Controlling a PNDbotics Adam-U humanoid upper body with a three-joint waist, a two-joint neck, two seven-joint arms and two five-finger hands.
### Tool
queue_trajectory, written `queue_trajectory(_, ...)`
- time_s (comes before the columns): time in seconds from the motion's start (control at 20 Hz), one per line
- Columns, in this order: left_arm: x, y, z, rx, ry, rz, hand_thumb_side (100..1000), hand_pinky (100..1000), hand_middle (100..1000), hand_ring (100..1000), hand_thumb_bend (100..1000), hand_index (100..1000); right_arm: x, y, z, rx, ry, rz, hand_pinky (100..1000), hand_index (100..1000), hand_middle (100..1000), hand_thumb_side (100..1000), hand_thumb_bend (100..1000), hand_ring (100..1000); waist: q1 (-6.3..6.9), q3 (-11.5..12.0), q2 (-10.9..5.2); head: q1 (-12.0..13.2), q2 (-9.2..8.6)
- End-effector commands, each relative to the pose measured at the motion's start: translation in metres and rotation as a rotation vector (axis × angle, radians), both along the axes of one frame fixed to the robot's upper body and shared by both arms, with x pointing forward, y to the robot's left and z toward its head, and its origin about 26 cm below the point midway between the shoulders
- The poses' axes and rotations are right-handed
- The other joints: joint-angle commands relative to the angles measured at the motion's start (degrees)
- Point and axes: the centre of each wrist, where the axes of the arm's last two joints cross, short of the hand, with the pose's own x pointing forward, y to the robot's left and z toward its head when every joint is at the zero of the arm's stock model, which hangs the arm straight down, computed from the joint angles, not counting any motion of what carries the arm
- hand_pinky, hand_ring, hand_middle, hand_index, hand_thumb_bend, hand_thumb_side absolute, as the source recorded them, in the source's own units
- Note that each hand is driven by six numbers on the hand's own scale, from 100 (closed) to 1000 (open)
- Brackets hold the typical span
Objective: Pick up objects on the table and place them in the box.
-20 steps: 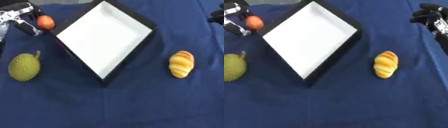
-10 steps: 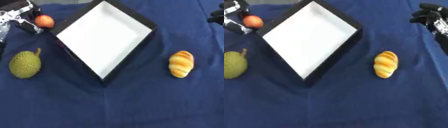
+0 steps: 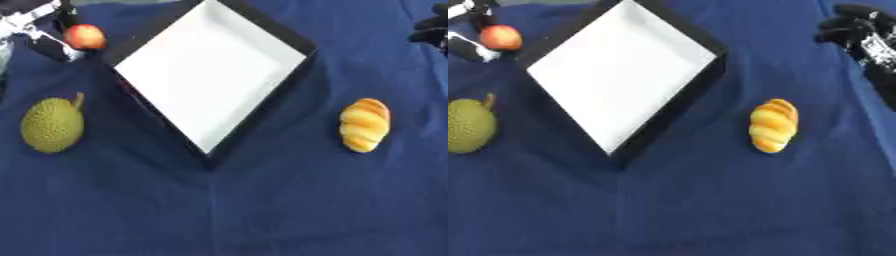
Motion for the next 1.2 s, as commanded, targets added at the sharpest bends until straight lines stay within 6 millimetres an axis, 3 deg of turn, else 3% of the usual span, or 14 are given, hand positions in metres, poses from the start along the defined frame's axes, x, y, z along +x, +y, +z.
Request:
queue_trajectory(0.05,-0.006,0.004,0.031,0.007,-0.068,-0.023,100,567,481,534,357,494,-0.003,-0.007,0.008,-0.026,-0.014,-0.019,1000,883,752,603,100,788,0.04,0.31,-3.14,-0.63,0.43)
queue_trajectory(0.35,-0.011,-0.002,0.049,-0.036,-0.112,-0.072,100,549,473,524,320,493,-0.003,-0.008,0.005,-0.024,-0.001,-0.022,1000,883,753,601,100,788,0.17,0.89,-4.06,-0.89,1.14)
queue_trajectory(0.55,-0.018,-0.012,0.072,-0.074,-0.176,-0.139,100,539,468,518,299,492,-0.004,-0.009,0.005,-0.021,0.003,-0.027,1000,884,753,599,100,788,0.21,1.14,-4.40,-1.08,1.33)
queue_trajectory(0.7,-0.030,-0.034,0.101,-0.087,-0.264,-0.258,100,535,467,516,306,491,-0.005,-0.010,0.004,-0.021,0.005,-0.035,1000,884,753,600,100,788,0.18,1.35,-4.47,-1.19,1.31)
queue_trajectory(0.9,-0.050,-0.074,0.134,-0.071,-0.371,-0.424,100,546,471,521,400,485,-0.005,-0.013,0.002,-0.026,0.008,-0.043,1000,884,753,599,100,788,0.23,1.67,-4.68,-1.26,1.45)
queue_trajectory(1.2,-0.079,-0.146,0.149,-0.018,-0.477,-0.705,100,560,477,528,515,486,-0.005,-0.015,0.002,-0.008,0.012,-0.059,1000,884,754,595,100,789,0.26,1.75,-5.33,-0.85,1.25)
